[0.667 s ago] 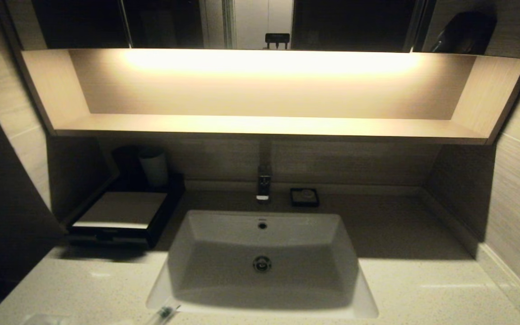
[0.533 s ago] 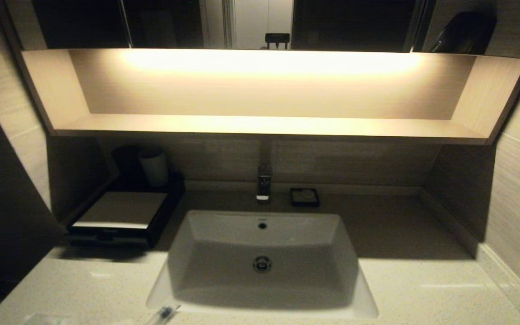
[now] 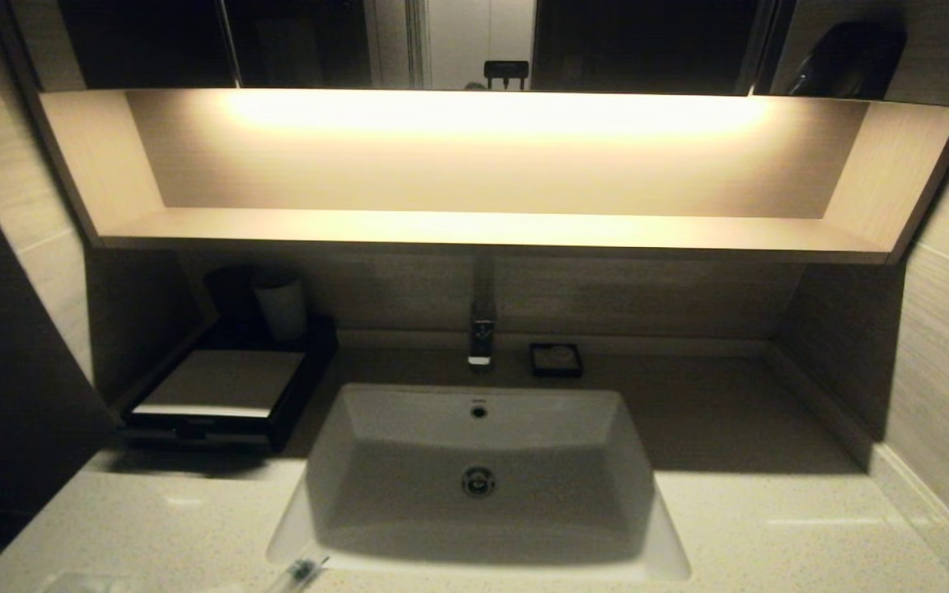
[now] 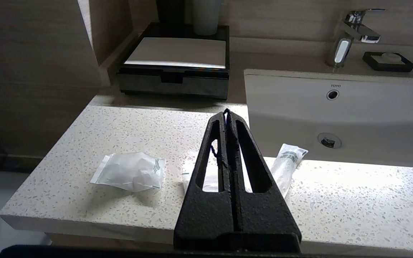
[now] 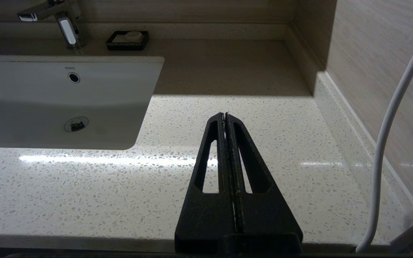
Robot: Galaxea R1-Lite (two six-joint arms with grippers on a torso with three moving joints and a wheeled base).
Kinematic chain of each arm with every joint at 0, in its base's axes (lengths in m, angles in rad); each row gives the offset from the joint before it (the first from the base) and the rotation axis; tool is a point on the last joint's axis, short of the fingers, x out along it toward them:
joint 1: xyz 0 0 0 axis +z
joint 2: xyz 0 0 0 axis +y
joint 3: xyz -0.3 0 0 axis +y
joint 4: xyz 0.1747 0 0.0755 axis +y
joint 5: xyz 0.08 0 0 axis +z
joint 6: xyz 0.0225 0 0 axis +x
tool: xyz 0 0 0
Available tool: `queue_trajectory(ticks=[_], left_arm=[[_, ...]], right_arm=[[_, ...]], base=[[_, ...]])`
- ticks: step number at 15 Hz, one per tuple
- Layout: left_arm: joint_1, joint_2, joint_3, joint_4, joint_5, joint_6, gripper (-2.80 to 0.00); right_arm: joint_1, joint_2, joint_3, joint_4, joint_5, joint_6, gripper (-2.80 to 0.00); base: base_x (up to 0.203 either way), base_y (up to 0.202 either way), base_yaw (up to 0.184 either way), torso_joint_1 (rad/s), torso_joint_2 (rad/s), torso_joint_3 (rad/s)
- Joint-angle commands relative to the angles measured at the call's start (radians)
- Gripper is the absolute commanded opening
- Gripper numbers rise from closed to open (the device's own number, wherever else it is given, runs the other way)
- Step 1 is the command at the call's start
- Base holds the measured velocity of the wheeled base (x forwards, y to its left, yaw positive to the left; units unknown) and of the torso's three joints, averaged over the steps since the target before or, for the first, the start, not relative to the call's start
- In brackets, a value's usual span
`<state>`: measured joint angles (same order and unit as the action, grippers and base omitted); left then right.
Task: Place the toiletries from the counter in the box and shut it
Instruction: Open the drawer
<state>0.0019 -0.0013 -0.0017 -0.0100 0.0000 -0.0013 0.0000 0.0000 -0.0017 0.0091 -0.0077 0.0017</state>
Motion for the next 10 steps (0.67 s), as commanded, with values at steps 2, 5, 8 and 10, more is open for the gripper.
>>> queue_trajectory(ticks=[2,5,8,10], left_arm=[[0.000,0.001,0.000,-0.001,0.000,0.000,-2.80],[0.000,0.001,0.000,-0.001,0.000,-0.001,-2.80],[0.001,0.001,0.000,-0.001,0.000,0.000,-2.80],[0.001,0.001,0.000,0.001,0.000,0.001,-2.80]], right_arm=[[0.000,0.000,0.000,0.000,0.000,0.000,-2.80],[0.000,0.000,0.000,0.000,0.000,0.000,-2.80],[0.000,0.000,0.000,0.000,0.000,0.000,-2.80],[0.000,0.000,0.000,0.000,0.000,0.000,-2.80]], base=[[0.000,0.000,0.000,0.000,0.00,0.000],[0.000,0.000,0.000,0.000,0.00,0.000],[0.000,0.000,0.000,0.000,0.00,0.000],[0.000,0.000,0.000,0.000,0.00,0.000]])
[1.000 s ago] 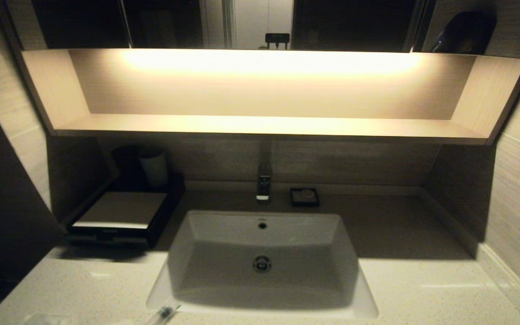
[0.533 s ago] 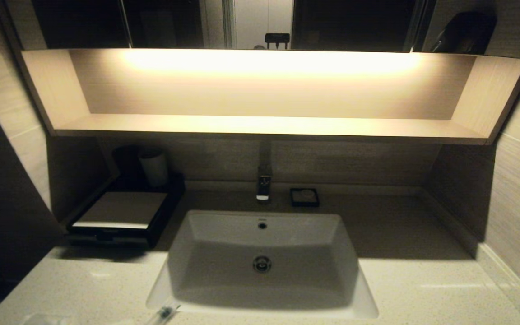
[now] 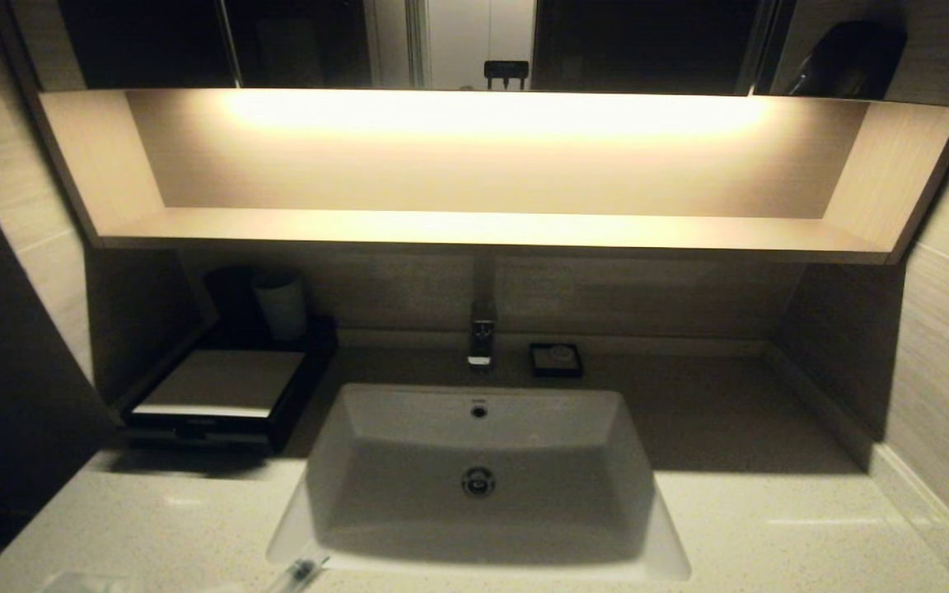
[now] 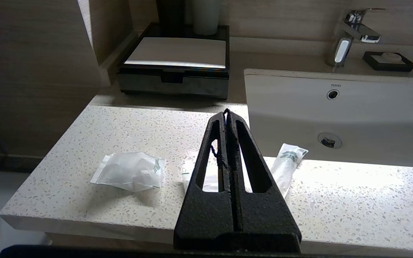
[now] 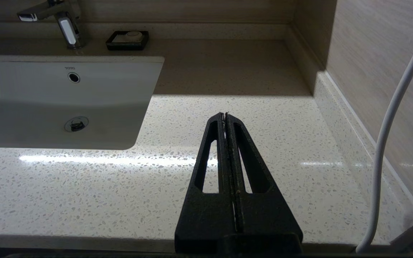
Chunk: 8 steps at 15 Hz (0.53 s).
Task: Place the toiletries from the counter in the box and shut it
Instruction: Open the drawer
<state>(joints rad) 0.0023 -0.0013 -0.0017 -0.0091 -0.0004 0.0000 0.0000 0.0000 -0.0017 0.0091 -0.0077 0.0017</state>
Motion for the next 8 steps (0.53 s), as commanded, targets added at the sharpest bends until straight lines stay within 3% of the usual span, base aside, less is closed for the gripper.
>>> queue_trajectory(ticks=[1,8], left_arm=[[-0.001,0.001,0.000,0.000,0.000,0.000,-2.80],[0.001,0.001,0.000,0.000,0.000,0.000,-2.80]], right_arm=[[0.000,0.000,0.000,0.000,0.000,0.000,-2.80],[0.000,0.000,0.000,0.000,0.000,0.000,-2.80]], base=[[0.000,0.000,0.000,0.000,0.00,0.000],[0.000,0.000,0.000,0.000,0.00,0.000]])
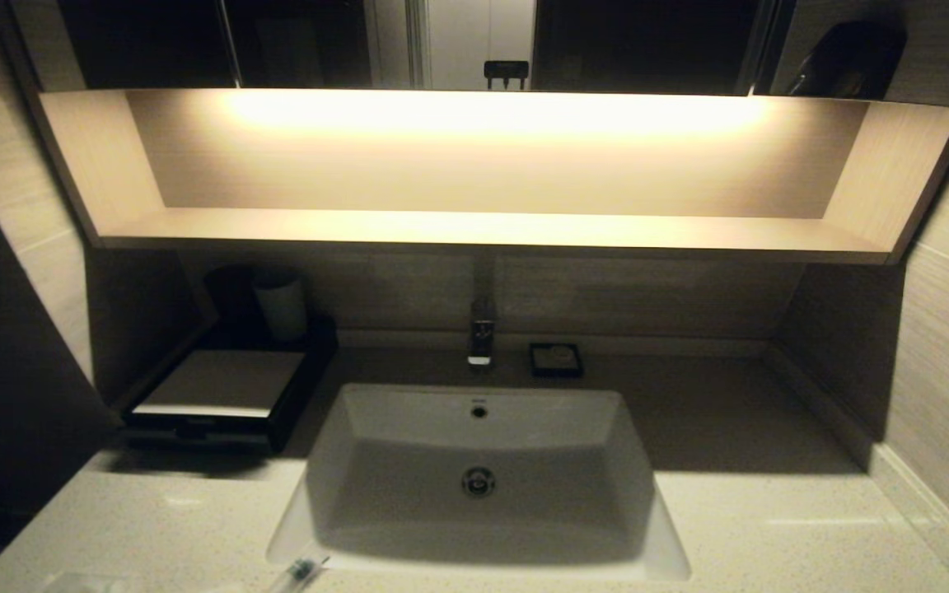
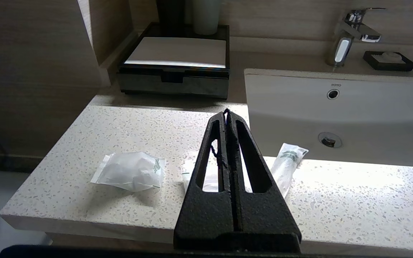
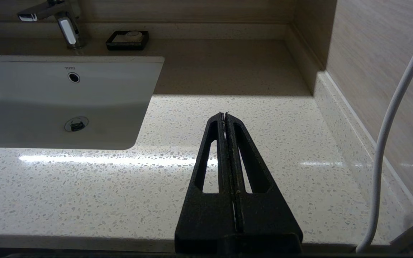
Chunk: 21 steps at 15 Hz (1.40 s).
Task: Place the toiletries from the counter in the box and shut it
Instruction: Open the drawer
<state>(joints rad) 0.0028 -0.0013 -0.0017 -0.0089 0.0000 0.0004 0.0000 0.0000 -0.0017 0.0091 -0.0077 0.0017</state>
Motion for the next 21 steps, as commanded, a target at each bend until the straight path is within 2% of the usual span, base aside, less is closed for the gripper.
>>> queue_trajectory(ticks=[1,4,9,15,17,21], left_arm=[[0.000,0.001,0.000,0.000,0.000,-0.002,-2.80],[0.000,0.003,-0.002,-0.003,0.008,0.000,-2.80],[-0.001,0.003,-0.102,0.029,0.001,-0.004,-2.80],[-0.001,0.004,-0.319,0.230,-0.003,-0.002,-2.80],[-0.001,0.076,-0.367,0.239,0.001,-0.002,-2.80],[-0.002,0.343,-0.475,0.230,0.041,-0.006,-2.80]], right_arm=[[0.000,-0.002,0.000,0.000,0.000,0.000,-2.80],[0.000,0.000,0.000,0.000,0.000,0.000,-2.80],[0.000,0.000,0.000,0.000,0.000,0.000,-2.80],[0.000,0.000,0.000,0.000,0.000,0.000,-2.80],[0.000,-0.001,0.000,0.000,0.000,0.000,-2.80],[0.000,0.000,0.000,0.000,0.000,0.000,-2.80]], base=[[0.000,0.000,0.000,0.000,0.00,0.000],[0.000,0.000,0.000,0.000,0.00,0.000],[0.000,0.000,0.000,0.000,0.00,0.000],[0.000,0.000,0.000,0.000,0.00,0.000],[0.000,0.000,0.000,0.000,0.00,0.000],[0.000,0.000,0.000,0.000,0.00,0.000]])
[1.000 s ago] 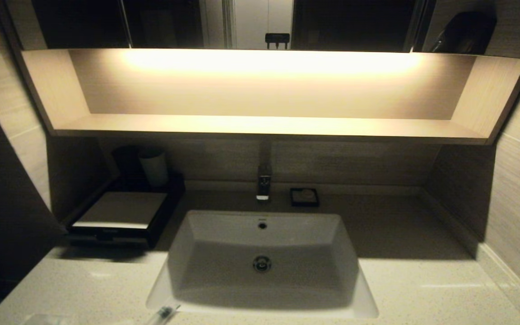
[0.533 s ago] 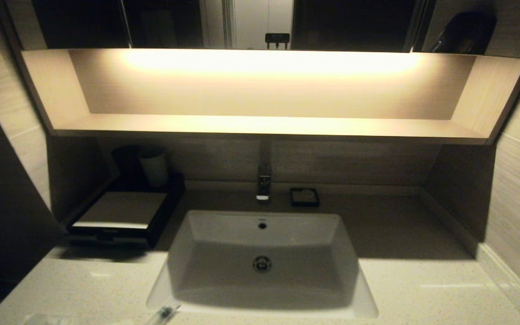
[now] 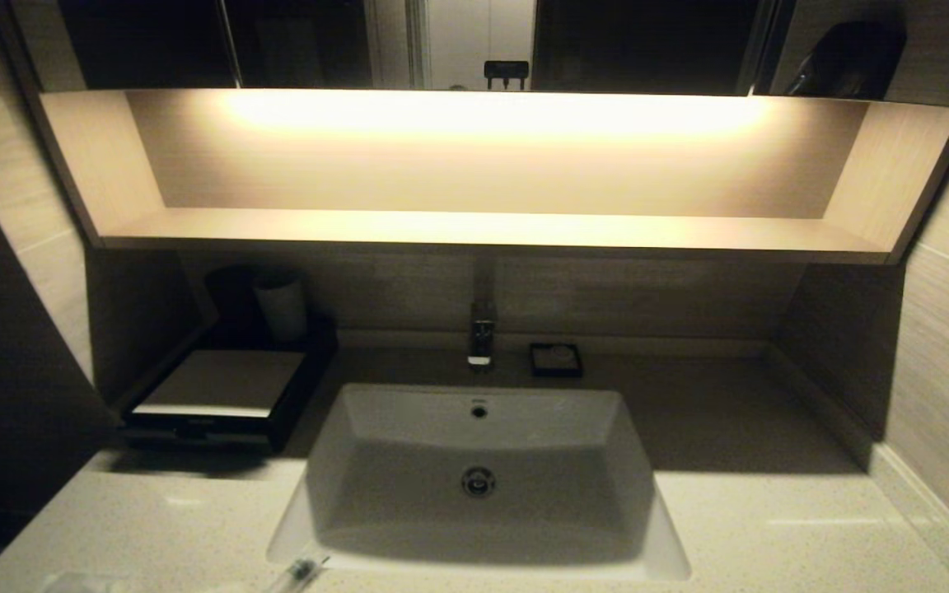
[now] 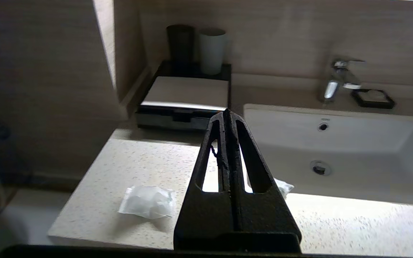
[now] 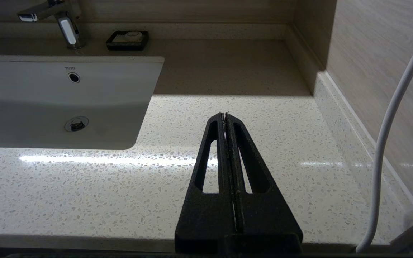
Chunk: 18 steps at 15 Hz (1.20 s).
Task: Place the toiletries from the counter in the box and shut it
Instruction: Open the drawer
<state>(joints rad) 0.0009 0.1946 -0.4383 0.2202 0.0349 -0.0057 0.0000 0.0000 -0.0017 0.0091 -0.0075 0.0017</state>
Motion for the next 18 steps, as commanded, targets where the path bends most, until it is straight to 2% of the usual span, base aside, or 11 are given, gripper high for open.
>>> queue_trajectory(ticks=[1,6,10,13,15,18], left_arm=[[-0.001,0.204,-0.055,0.001,0.011,0.002,-2.80],[0.002,0.457,-0.075,0.006,0.056,0.019,-2.80],[0.004,0.622,-0.027,-0.046,0.065,0.013,-2.80],[0.006,0.785,0.048,-0.196,0.065,0.014,-2.80],[0.007,0.900,0.096,-0.350,0.060,0.014,-2.80],[0.025,1.091,0.117,-0.512,0.052,0.018,-2.80]], right_arm=[[0.000,0.000,0.000,0.000,0.000,0.000,-2.80],[0.000,0.000,0.000,0.000,0.000,0.000,-2.80],[0.000,0.000,0.000,0.000,0.000,0.000,-2.80],[0.000,0.000,0.000,0.000,0.000,0.000,-2.80],[0.000,0.000,0.000,0.000,0.000,0.000,-2.80],[0.000,0.000,0.000,0.000,0.000,0.000,-2.80]], base=[[0.000,0.000,0.000,0.000,0.00,0.000],[0.000,0.000,0.000,0.000,0.00,0.000],[0.000,0.000,0.000,0.000,0.00,0.000],[0.000,0.000,0.000,0.000,0.00,0.000],[0.000,0.000,0.000,0.000,0.00,0.000],[0.000,0.000,0.000,0.000,0.00,0.000]])
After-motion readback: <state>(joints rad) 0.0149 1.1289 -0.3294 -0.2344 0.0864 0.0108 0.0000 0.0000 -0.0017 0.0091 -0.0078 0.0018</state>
